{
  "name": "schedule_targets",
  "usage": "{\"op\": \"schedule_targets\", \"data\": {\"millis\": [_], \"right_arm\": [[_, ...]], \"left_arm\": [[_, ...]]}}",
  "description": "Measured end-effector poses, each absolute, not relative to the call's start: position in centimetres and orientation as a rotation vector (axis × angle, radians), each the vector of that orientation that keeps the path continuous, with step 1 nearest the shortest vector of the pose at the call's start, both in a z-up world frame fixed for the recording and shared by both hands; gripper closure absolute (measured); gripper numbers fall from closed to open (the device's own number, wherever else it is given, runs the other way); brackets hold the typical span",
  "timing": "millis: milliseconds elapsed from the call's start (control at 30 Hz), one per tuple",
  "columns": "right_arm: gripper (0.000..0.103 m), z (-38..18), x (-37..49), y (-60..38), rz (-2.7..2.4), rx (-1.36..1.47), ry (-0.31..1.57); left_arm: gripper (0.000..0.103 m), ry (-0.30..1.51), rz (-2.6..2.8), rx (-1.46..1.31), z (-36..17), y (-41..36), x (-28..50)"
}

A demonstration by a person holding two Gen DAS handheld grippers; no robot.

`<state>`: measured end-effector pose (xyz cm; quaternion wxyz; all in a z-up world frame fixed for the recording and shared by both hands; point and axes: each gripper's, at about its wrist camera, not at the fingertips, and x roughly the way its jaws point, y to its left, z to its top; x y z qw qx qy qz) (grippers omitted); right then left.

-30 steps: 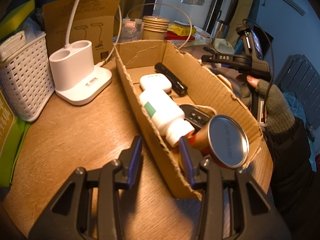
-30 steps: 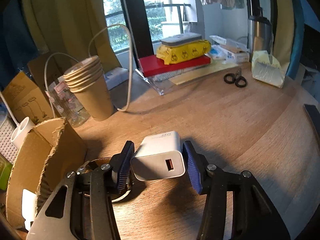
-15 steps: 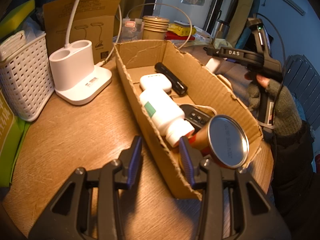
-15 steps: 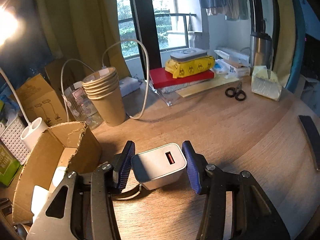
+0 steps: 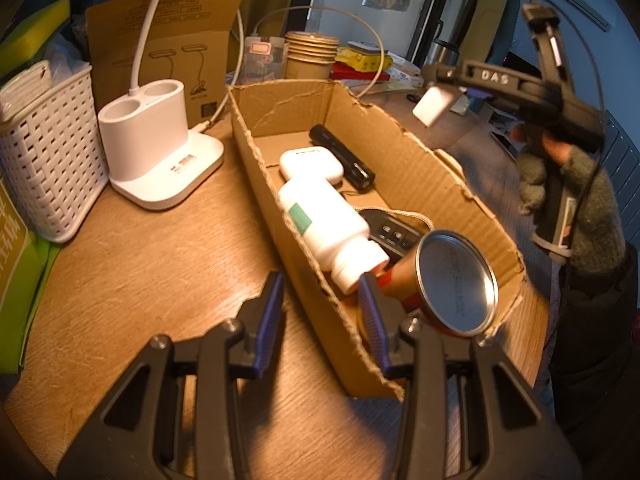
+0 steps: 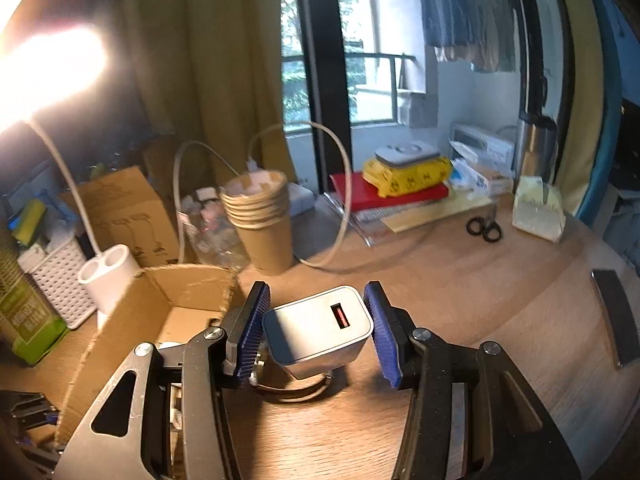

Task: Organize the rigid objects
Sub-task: 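Lift the white charger with the right gripper and carry it over the box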

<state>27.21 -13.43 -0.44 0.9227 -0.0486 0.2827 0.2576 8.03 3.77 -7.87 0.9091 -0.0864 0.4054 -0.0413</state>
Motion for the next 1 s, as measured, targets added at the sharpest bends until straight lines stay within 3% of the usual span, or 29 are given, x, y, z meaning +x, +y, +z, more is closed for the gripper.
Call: {"op": "schedule_targets", "data": {"millis": [433, 1000], "right_arm": [[0.051, 2.2, 23.0, -8.8, 0.661, -0.197, 0.503], [0.051, -1.3, 24.2, -3.5, 0.773, -0.365, 0.565]], "left_arm": [[0.062, 0.836, -0.085, -0.179, -7.9, 3.8, 8.0], [0.062, 0.837, -0.086, -0.18, -7.9, 3.8, 8.1]]}}
